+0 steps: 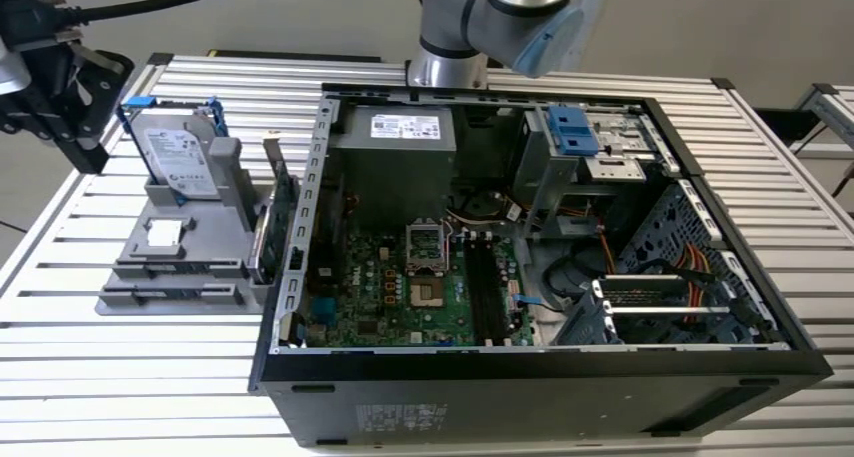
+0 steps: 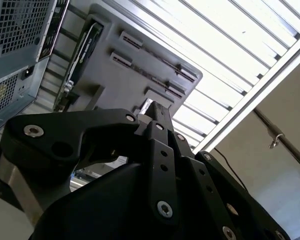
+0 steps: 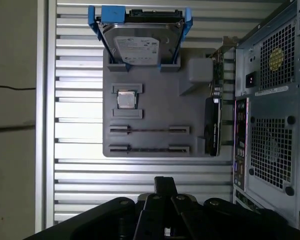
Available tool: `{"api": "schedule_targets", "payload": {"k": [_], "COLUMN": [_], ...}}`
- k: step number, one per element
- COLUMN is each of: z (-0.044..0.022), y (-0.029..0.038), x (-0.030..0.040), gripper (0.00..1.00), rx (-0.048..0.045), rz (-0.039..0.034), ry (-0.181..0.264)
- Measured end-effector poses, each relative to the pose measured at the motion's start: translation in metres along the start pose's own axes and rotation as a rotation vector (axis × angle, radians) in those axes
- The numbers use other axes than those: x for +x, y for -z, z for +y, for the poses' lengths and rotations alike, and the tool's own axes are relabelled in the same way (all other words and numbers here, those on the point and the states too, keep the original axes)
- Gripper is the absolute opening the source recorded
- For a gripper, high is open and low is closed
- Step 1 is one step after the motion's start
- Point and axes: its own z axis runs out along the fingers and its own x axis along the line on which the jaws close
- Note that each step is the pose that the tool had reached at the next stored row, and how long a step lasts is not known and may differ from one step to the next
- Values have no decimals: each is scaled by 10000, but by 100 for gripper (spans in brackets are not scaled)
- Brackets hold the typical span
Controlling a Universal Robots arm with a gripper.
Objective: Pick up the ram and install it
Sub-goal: 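Pick up the ram and move it above insertion slot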
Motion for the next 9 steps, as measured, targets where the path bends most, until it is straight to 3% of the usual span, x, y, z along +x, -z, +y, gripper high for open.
{"api": "schedule_targets", "payload": {"k": [9], "z": [20], "y": [-1], "x": [9], "gripper": [0], "rx": [-1], "rz": [0], "ry": [0]}}
